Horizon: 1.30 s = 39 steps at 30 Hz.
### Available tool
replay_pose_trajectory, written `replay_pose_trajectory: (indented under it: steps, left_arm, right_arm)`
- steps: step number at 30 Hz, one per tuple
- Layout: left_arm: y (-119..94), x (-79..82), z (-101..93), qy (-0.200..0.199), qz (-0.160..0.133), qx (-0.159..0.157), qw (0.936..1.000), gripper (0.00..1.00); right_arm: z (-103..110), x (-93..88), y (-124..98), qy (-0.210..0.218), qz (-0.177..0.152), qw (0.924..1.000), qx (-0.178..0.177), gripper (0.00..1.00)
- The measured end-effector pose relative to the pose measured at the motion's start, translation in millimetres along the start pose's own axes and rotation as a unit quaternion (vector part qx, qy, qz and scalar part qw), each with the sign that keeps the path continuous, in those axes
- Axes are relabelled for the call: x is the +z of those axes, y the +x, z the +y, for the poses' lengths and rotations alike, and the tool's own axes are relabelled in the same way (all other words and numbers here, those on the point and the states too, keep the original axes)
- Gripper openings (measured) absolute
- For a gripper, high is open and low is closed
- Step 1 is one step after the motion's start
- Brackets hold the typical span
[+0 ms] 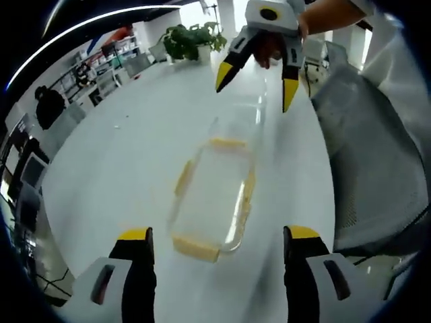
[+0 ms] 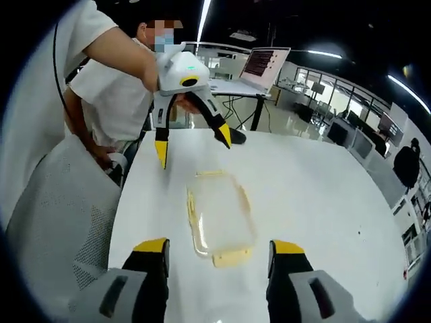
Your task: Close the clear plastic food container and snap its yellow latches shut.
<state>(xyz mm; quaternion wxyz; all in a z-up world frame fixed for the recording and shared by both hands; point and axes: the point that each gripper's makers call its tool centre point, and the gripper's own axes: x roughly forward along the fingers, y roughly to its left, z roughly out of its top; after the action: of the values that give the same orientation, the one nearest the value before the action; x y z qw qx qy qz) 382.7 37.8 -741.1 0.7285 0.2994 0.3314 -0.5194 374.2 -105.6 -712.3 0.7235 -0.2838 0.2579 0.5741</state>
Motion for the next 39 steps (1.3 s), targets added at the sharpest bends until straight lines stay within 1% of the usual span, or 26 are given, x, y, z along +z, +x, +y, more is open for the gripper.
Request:
replay_pose_trajectory:
  steps: [4,10,12,14,16,19,24,26,27,30,33,35,37,38,39]
  left_arm:
    - [5,-6.2,2.7,0.015,0.013,-0.011,0.9997,0.76]
    - [9,-10.7,7.8,0.025,0.021,-0.018,0.9993,0.73]
    - [11,-13.4,8.4,0.027,0.025,-0.024,0.9990,0.73]
    - [13,-17.5,7.3,0.024,0.034,-0.035,0.9985,0.74]
    - [15,-20.7,8.8,0.021,0.038,-0.039,0.9983,0.74]
    - [17,-24.6,7.0,0.026,0.045,-0.049,0.9975,0.73]
    - [18,-26.5,8.1,0.030,0.048,-0.053,0.9970,0.72]
    - [18,-27.0,9.2,0.034,0.049,-0.054,0.9968,0.71]
    - [18,-27.3,10.6,0.035,0.049,-0.053,0.9968,0.71]
    - [19,-27.8,12.7,0.046,0.051,-0.051,0.9964,0.70]
    - [20,-28.7,11.6,0.052,0.052,-0.057,0.9956,0.69]
    - [21,-27.9,12.3,0.057,0.051,-0.055,0.9955,0.70]
    - [23,-28.4,15.0,0.062,0.051,-0.051,0.9955,0.71]
    - [23,-29.1,16.1,0.065,0.052,-0.049,0.9953,0.71]
    - [24,-29.4,16.7,0.068,0.053,-0.048,0.9951,0.71]
  right_arm:
    - [-5,-3.6,5,0.002,0.007,1.0000,0.002,0.57]
    - [-9,-11.6,11,-0.002,0.023,0.9997,0.006,0.53]
    - [-10,-14.3,14,-0.001,0.029,0.9995,0.011,0.50]
    - [-11,-16.9,16,0.007,0.036,0.9992,0.013,0.52]
    - [-10,-19.1,20,0.017,0.041,0.9988,0.020,0.52]
    - [-12,-23.3,24,0.014,0.049,0.9984,0.023,0.52]
    - [-14,-25.2,28,0.014,0.055,0.9981,0.026,0.52]
    - [-13,-28.4,30,0.005,0.062,0.9975,0.033,0.51]
    - [-10,-28.4,30,-0.007,0.059,0.9973,0.043,0.50]
    - [-8,-31.5,32,-0.019,0.062,0.9967,0.049,0.50]
    - [-10,-32.9,33,-0.023,0.066,0.9963,0.050,0.47]
    - [-13,-34.2,34,-0.027,0.069,0.9963,0.044,0.45]
    - [-15,-36.2,36,-0.020,0.073,0.9961,0.044,0.47]
    - [-15,-36.7,37,-0.020,0.074,0.9961,0.044,0.49]
    - [-16,-37.3,37,-0.025,0.076,0.9959,0.043,0.50]
